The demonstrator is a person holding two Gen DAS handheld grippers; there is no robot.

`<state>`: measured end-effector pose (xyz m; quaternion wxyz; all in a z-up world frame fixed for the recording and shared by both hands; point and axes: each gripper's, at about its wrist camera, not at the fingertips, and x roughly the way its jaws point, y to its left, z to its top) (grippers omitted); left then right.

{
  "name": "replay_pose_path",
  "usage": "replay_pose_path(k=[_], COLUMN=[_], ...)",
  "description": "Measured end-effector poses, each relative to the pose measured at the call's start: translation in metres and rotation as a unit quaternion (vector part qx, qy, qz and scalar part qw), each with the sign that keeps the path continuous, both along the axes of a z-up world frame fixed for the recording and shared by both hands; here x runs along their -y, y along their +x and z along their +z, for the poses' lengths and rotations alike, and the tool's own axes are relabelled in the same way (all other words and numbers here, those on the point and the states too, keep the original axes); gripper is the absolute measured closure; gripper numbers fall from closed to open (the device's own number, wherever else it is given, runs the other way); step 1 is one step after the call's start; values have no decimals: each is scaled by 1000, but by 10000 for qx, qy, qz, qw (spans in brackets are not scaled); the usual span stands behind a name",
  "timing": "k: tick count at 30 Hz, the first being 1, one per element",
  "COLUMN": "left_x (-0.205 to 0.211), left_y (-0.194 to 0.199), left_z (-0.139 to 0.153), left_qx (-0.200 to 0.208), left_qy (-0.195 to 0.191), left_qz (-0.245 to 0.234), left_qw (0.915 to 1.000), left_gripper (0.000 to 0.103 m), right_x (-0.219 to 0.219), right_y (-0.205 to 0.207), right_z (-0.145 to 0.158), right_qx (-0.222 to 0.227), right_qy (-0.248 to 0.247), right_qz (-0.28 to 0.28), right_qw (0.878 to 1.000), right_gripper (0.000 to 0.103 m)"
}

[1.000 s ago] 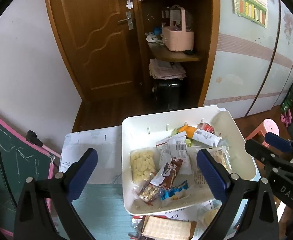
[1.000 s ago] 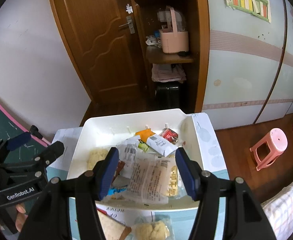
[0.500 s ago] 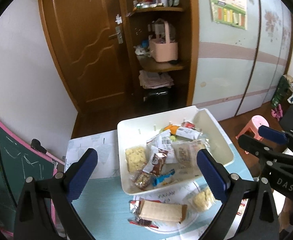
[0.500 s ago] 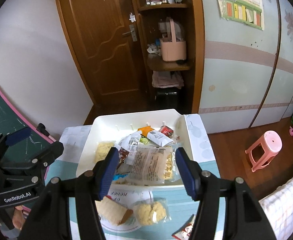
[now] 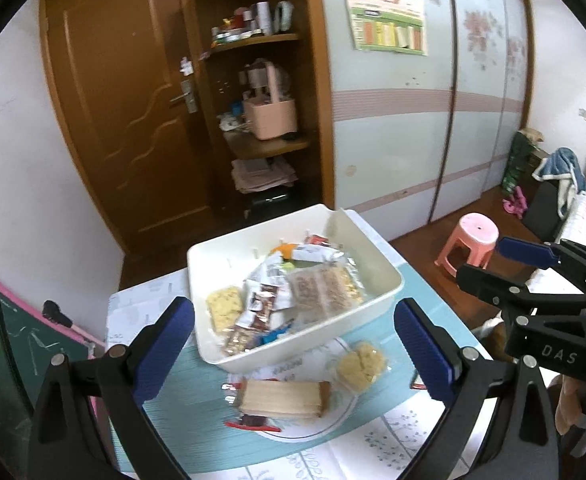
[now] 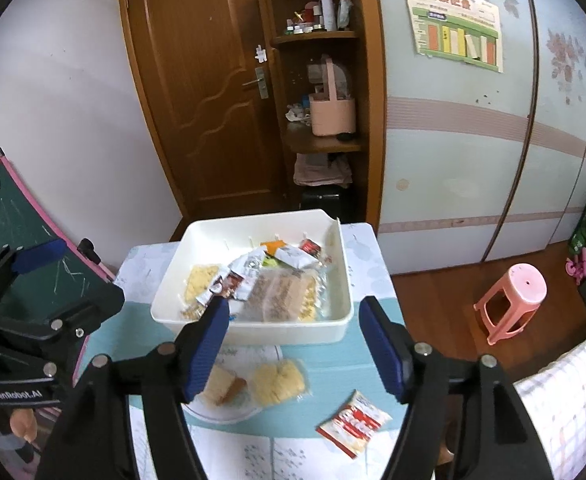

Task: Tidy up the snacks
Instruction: 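Withdraw both tools from the tray toward the last snacks, then grasp the puffed snack bag with the left tool while the right tool grasps the Cookies pack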

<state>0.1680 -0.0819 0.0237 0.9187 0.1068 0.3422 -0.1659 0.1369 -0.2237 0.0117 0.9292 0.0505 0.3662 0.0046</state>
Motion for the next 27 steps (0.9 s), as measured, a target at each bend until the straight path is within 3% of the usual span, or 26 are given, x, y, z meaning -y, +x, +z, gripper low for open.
replay_pose_path(k=[4,8,16,19,25,27], left_x=[12,27,63,67,69,71], left_y=[-7,-5,2,10,29,35], left_z=[-20,-51,-141,-172,-208,-215], left_qx=[7,-233,-747,-976,-1442,-1485], left_qy=[-11,46,770,972,1005,1017], left_qz=[-215,-448,-1258,-1335,-1384,-1398], left_qw=[9998,9987,9862,9814,9747,9737], left_gripper=[3,3,3,3,3,3], right_x=[10,24,56,62,64,58], right_y=[-14,-23,-19,-14,0,1], right_z=[-18,-52,-152,-178,-222,-225], right_qx=[-87,-364,-1413,-1639,-2076,-1955], right_qy=[-126,-80,581,788,1009,838], right_qz=[-132,-372,-905,-1144,-1479,-1522], right_qw=[9998,9986,9841,9767,9617,9652], right_gripper=[35,35,35,35,35,33])
